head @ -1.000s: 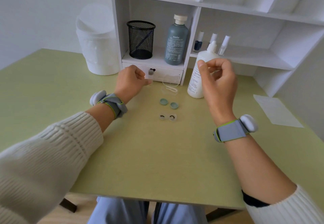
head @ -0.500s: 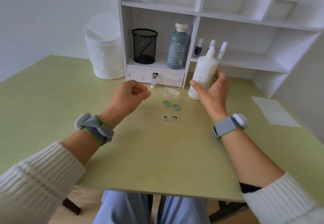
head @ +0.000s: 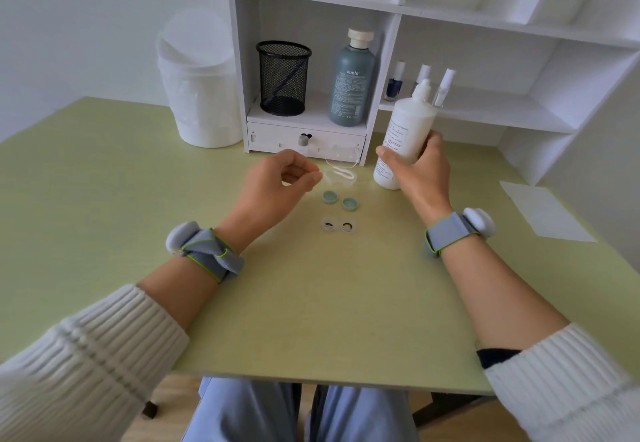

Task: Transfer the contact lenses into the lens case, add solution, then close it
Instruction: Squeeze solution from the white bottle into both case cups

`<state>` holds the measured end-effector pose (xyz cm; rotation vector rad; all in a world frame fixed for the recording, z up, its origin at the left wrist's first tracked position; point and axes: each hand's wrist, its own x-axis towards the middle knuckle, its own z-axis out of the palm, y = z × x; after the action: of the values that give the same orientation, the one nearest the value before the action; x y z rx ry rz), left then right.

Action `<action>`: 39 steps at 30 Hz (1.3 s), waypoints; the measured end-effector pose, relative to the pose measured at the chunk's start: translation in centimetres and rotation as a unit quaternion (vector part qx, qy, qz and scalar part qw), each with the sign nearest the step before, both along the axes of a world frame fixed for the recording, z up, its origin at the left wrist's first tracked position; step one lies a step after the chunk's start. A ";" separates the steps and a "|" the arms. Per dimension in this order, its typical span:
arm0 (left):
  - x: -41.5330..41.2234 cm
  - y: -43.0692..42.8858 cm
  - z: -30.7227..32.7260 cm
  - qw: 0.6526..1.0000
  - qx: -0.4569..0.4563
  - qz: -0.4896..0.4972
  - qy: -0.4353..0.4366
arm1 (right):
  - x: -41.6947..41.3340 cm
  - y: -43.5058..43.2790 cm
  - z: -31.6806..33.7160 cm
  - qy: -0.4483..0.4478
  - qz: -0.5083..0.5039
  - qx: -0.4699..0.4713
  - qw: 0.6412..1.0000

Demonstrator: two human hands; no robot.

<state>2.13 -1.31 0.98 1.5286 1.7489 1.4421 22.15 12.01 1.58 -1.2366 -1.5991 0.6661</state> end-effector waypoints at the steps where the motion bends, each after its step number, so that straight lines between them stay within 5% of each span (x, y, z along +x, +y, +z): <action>1: 0.1 0.1 -0.1 1.000 0.001 -0.005 0.008 | 0.0 -0.1 0.1 0.002 0.001 0.000 1.000; 7: 0.5 -0.1 0.1 0.998 0.031 0.005 0.063 | -0.2 -1.6 0.8 -0.014 0.024 0.042 0.999; 17: 0.9 -1.9 3.0 0.967 0.219 -0.022 0.127 | 1.8 -5.9 1.4 -0.113 0.135 0.137 0.975; 27: 1.0 -1.9 2.3 0.928 0.260 -0.083 0.254 | 2.3 -6.6 0.6 -0.173 0.162 0.164 0.958; 39: 1.2 -1.8 1.8 0.919 0.275 -0.034 0.279 | 2.1 -6.4 0.4 -0.187 0.159 0.175 0.953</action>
<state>3.32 -3.14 2.77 2.4720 1.6090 1.6637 24.29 5.57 2.01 -0.8829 -2.1554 0.3268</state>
